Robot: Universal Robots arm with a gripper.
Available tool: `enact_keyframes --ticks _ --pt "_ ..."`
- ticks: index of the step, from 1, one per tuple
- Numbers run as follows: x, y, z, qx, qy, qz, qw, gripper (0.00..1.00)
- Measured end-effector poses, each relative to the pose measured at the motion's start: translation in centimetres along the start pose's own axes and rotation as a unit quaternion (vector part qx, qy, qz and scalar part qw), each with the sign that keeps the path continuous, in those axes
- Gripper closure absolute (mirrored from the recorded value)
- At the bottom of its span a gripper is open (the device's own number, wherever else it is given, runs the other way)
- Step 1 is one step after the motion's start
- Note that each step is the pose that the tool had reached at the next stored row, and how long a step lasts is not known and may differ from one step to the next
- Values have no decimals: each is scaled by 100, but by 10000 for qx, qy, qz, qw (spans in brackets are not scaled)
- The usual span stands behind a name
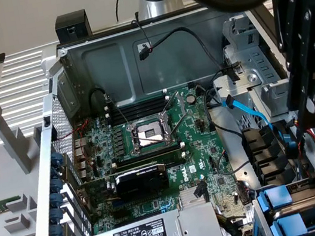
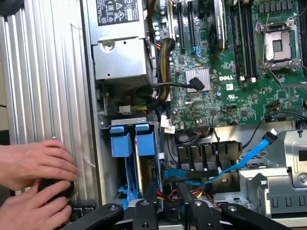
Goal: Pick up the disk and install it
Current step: 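Insert the first disk wire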
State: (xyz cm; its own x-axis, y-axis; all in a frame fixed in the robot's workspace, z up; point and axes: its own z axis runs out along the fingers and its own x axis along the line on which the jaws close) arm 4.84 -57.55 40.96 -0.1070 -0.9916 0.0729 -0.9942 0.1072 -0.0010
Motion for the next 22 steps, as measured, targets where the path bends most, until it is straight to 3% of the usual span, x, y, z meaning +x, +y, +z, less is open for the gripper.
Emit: enact_keyframes --ticks 2,3,4,9,14,18,22 --pt "-34 5 -2 -44 132 -3 9999 69" --pt "-44 6 -1 -68 183 -5 9998 69" --pt "-47 6 5 -94 197 -2 9998 69" --pt "-50 0 37 -285 219 24 9994 69" --pt "-58 -36 112 -328 223 37 9992 69" --pt "-58 -38 153 -419 230 94 9988 69" --pt "-63 -38 213 -454 224 290 9983 69"
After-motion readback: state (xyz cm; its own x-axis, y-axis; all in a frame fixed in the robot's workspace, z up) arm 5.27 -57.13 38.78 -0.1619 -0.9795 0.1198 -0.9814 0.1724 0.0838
